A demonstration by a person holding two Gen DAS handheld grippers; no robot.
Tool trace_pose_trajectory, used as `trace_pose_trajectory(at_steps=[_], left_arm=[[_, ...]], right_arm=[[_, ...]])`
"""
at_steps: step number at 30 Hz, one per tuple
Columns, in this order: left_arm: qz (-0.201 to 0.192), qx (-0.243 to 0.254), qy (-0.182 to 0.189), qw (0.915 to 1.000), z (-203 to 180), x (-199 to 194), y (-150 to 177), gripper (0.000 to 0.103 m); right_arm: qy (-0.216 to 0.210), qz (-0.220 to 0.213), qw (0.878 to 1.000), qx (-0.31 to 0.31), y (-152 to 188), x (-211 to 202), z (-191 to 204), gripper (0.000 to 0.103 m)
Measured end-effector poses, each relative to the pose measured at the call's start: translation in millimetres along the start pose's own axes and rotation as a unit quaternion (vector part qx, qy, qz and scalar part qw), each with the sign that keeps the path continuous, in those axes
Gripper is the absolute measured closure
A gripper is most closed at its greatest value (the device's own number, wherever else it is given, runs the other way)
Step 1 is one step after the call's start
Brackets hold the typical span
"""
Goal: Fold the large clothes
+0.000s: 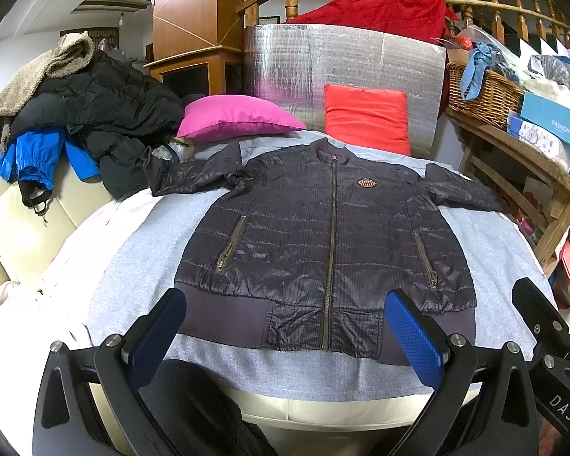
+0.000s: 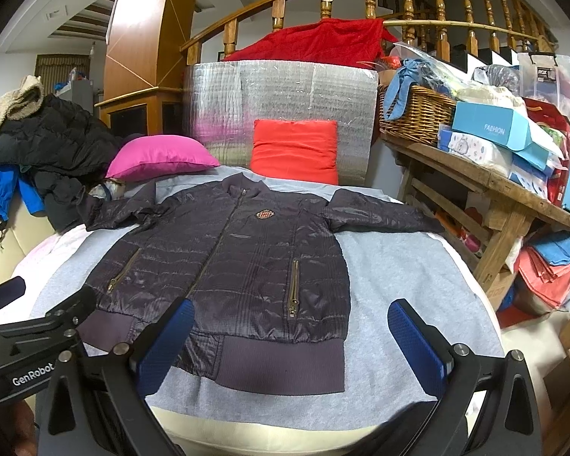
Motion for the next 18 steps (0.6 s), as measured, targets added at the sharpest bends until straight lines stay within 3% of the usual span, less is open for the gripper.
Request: trace_pose_trajectory(at_steps=[18], left_arm=[[0.036,0.007,-0.006,0.9993,-1.9,32.0,19.6,0.0]], right_arm=[[-0.004,0.039,0.999,0.0,20.4,26.4,-0.4,0.0]])
Point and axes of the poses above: each gripper's, at about its wrist camera, not at the fingertips, and x roughly the way its jaws point, z to its left, y to its underside, the point moved 4 cm from there along x, roughly the way its jaws point, and after that the axes turned 4 degrees about -z, right-handed, at the moved point
